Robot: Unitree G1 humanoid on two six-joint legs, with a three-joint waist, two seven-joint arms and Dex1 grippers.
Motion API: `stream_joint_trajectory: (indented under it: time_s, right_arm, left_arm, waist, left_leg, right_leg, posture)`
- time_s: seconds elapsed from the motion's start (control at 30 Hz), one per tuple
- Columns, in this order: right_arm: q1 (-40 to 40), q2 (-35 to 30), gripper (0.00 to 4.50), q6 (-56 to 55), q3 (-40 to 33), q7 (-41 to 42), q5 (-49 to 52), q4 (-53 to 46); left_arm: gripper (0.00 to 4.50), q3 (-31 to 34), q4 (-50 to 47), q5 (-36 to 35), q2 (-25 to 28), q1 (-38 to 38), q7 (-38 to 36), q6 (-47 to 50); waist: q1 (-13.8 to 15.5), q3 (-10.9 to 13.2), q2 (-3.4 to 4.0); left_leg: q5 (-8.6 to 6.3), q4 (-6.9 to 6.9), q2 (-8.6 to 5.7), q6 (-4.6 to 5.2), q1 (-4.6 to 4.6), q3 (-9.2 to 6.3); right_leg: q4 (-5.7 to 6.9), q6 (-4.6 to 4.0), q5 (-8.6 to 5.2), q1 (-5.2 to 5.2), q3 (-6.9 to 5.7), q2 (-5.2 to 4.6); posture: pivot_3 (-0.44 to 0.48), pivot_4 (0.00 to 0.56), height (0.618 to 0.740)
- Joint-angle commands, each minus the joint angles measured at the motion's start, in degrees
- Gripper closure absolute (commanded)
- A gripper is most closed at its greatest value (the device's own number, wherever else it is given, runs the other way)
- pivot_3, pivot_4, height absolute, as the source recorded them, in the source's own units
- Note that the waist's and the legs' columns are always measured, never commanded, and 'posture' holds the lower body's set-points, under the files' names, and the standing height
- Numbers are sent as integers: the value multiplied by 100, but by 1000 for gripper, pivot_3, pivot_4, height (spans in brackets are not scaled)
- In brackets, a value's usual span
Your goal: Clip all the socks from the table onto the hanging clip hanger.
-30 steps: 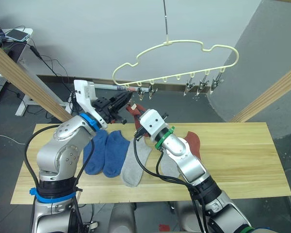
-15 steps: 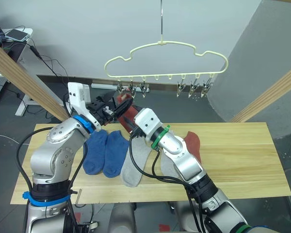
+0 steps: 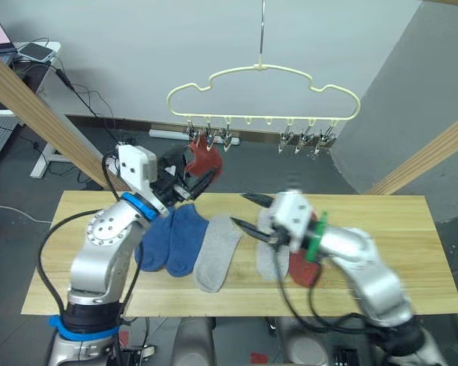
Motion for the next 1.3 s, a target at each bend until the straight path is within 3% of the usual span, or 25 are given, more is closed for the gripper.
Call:
stream_joint_trajectory:
  time_s: [0.03, 0.17, 0.4, 0.67, 1.3]
  right_arm:
    - [-220, -315, 1989, 588, -913, 157, 932, -599]
    - [-463, -631, 1989, 989, -1361, -50, 1272, -607]
    - [-424, -949, 1946, 1120, -1548, -275, 1456, -690]
    - [-506, -1183, 1946, 1078, -1675, -407, 1595, -570]
    - [-549, -1334, 1946, 1041, -1726, -515, 1833, -536]
  left_arm:
    - [421, -156, -205, 228, -262, 26, 189, -426]
    - [421, -229, 51, 501, -572, 56, 369, -816]
    - [2536, -304, 493, 831, -939, -3, 628, -1265]
    - [2536, -199, 1042, 1066, -1166, -295, 984, -1517]
    - [2536, -107, 1553, 1012, -1263, -962, 1065, -1752]
  waist:
    - [-24, 0, 0]
    - [-93, 0, 0]
    - [-139, 1, -2]
    - [-154, 1, -2]
    - [-273, 1, -3]
  left_leg:
    - [0, 0, 2, 0, 2, 1]
    - [1, 2, 8, 1, 3, -1]
    - [1, 4, 5, 2, 0, 9]
    - [1, 7, 4, 2, 1, 9]
    - [1, 10, 4, 2, 0, 10]
  right_leg:
    - [1, 0, 0, 0, 2, 3]
    - [2, 2, 0, 0, 8, 20]
    - [-3, -1, 2, -2, 17, 17]
    - [-2, 6, 3, -1, 17, 17]
    - [-2, 7, 4, 0, 16, 17]
  posture:
    - [-222, 357, 732]
    - [-237, 357, 732]
    - [-253, 358, 732]
    - [-284, 354, 732]
    - [-294, 353, 732]
